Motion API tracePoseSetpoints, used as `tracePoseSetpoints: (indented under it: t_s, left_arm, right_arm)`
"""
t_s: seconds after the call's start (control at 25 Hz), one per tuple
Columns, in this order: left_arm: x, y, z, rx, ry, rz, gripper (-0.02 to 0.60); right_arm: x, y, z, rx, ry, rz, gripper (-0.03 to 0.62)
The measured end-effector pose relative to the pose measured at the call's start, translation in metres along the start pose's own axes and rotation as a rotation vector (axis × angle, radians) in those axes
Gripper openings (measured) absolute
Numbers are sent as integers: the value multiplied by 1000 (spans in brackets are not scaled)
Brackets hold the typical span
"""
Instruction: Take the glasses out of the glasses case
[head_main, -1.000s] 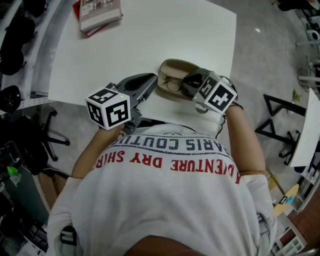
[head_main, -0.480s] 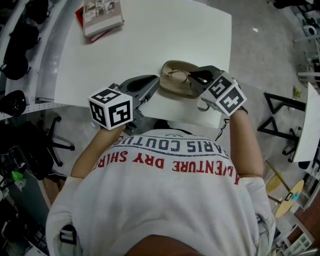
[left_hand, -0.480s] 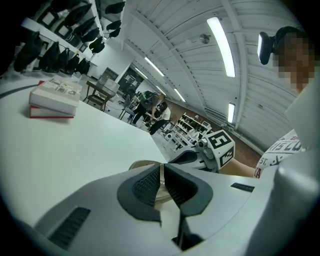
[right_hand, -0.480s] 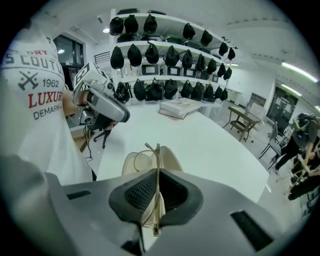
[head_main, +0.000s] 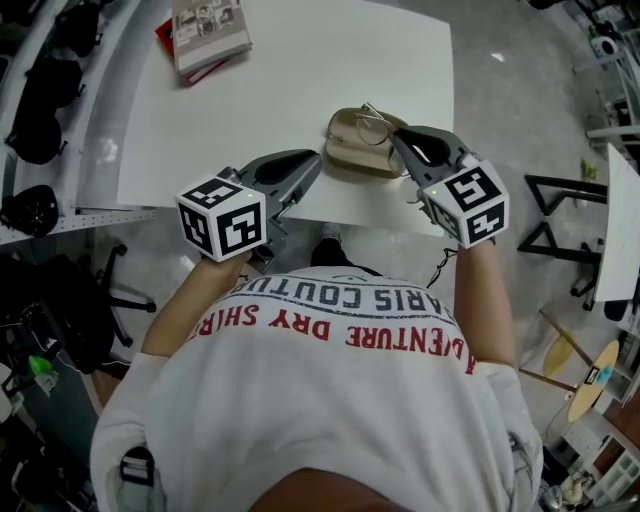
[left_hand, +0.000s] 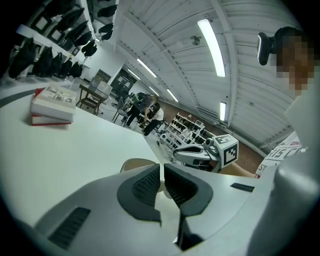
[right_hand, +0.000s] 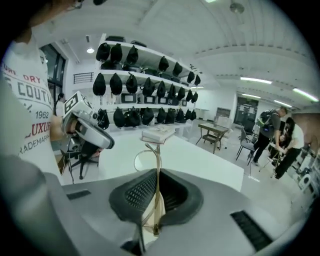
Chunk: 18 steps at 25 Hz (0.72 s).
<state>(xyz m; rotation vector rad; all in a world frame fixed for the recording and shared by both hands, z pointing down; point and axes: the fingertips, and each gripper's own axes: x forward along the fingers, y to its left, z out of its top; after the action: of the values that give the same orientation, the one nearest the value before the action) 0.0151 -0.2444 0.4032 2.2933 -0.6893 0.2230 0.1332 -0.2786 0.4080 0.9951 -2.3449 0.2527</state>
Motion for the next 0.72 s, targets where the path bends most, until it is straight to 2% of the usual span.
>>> tracePoseSetpoints:
  t_s: [0.2, 0.36, 0.52, 0.72]
  left_arm:
    - [-12, -14, -1, 8, -23, -38, 48]
    - [-16, -28, -1, 16, -36, -70, 48]
    - [-18, -44, -1, 43, -37, -105, 48]
    - [-24, -64, -4, 77, -38, -140, 48]
  right_arm:
    - [-33, 9, 7, 179, -156, -77, 32]
    - [-57, 21, 13, 305, -279, -94, 32]
    - [-83, 39, 22, 318, -378, -112, 32]
    - [-105, 62, 22, 333, -428, -122, 32]
